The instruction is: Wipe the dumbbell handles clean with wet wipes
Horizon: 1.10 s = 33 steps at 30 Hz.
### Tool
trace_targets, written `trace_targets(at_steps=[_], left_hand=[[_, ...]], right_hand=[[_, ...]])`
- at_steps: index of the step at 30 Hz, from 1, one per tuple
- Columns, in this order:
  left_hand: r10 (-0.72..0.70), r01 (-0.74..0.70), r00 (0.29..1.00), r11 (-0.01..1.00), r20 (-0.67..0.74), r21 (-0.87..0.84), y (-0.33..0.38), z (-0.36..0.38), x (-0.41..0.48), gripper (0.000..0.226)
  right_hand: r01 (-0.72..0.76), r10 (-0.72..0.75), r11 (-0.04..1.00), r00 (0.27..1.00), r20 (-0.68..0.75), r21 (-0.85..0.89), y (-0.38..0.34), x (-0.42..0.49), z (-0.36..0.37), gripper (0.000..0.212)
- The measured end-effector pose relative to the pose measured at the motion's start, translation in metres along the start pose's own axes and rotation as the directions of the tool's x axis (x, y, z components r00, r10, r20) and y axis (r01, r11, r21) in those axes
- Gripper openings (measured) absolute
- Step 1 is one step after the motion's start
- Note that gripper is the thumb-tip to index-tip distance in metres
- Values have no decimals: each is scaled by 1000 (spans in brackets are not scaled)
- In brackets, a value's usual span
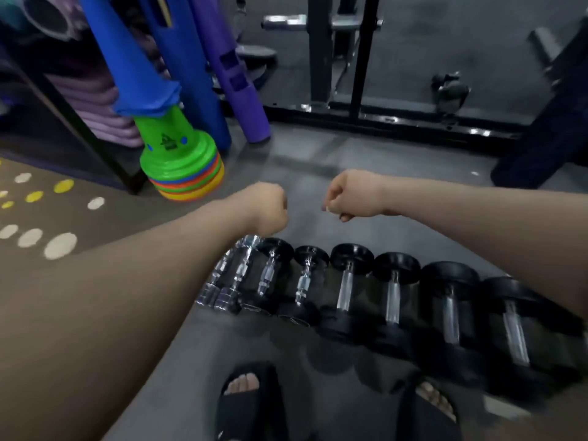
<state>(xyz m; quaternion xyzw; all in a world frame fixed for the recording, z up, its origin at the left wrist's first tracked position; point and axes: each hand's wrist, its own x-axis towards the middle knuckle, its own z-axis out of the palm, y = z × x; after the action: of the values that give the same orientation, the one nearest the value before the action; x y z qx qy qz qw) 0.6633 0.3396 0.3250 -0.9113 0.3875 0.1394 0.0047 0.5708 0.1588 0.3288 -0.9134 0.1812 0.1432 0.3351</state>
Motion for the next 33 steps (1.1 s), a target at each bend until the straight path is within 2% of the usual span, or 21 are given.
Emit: trace_targets(at_steps=[6,8,12,18,23,28,30,33], left_hand=[[-32,52,988,990,153,-130,0,121,100,26],[-30,61,984,983,176,-174,-2,155,138,26],[-69,112,981,964,179,-239,-4,208,207,25],[-120,189,956,949,268,-251,24,217,246,23],[-106,210,919,946,380,-246,58,182,225,22],[-53,209,877,936,477,-282,104,111,163,27],[-57,235,873,919,485,-315,122,71,135,22],[-7,224,851,909,524,-351,159,-1,94,18]], right_hand=[[5,19,977,994,110,-214,83,88,55,21],[-23,42,985,993,109,-173,118,120,68,22],[-97,98,993,995,21,-66,178,174,80,30],[-291,287,939,957,47,185,232,183,85,33],[-429,459,791,888,41,437,230,136,78,8],[-505,612,591,788,58,630,189,36,38,7],[-511,664,495,744,75,703,160,-14,12,9],[-538,750,294,643,158,790,125,-97,-34,7]])
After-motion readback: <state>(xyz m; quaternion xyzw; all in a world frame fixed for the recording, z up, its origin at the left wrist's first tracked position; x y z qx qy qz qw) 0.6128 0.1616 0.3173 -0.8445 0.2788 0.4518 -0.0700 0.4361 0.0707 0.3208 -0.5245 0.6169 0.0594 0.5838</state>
